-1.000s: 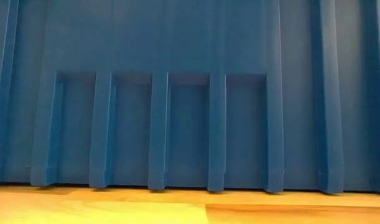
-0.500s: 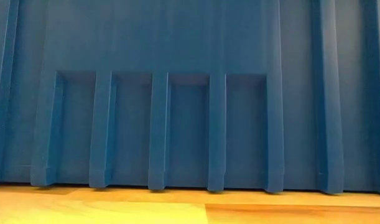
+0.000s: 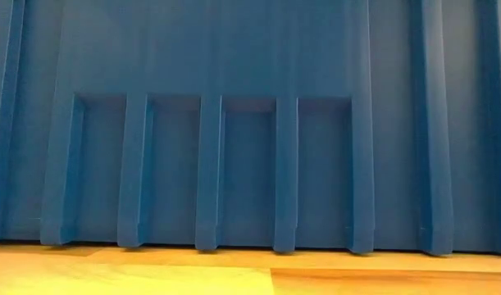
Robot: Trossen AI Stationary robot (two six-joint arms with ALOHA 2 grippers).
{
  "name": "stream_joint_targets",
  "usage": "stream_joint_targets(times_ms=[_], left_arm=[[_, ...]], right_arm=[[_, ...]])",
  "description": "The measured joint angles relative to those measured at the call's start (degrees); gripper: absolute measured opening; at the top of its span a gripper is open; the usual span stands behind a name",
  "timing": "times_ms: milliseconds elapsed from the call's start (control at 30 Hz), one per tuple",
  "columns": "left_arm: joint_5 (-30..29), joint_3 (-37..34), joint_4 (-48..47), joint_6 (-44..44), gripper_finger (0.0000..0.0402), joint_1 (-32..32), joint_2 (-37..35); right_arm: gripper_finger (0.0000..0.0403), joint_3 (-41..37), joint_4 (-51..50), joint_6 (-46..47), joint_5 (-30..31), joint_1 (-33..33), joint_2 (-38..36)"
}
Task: Pick and place slides into bin
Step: Put the black slide into the blue bin
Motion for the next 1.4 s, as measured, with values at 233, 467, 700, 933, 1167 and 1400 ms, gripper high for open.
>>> stream_joint_targets(times_ms=[233,467,700,933,1167,1400], left_arm=[[-1.27,0.0,0.93,0.18,0.0,-13.39,2.67],[-6.85,0.0,0.14,2.49,0.0,-25.66,5.14],[-9.65,0.0,0.23,5.35,0.0,-31.67,5.77],[-9.66,0.0,0.28,5.41,0.0,-35.85,5.77],[-9.87,0.0,-1.61,4.44,0.0,-39.45,6.45],[-14.54,0.0,-2.33,5.1,0.0,-42.09,6.51]], right_arm=[[0.0202,0.0,1.14,6.14,-2.17,-1.52,0.24],[0.0198,0.0,2.91,13.81,-9.72,-3.56,1.77],[0.0192,-0.02,4.16,15.73,-16.28,-5.25,2.21],[0.0208,-0.02,10.39,14.34,-25.16,-6.25,1.58],[0.0281,-0.02,19.09,10.37,-30.82,-5.8,1.62],[0.0291,0.0,26.83,7.49,-29.46,-3.02,0.36]])
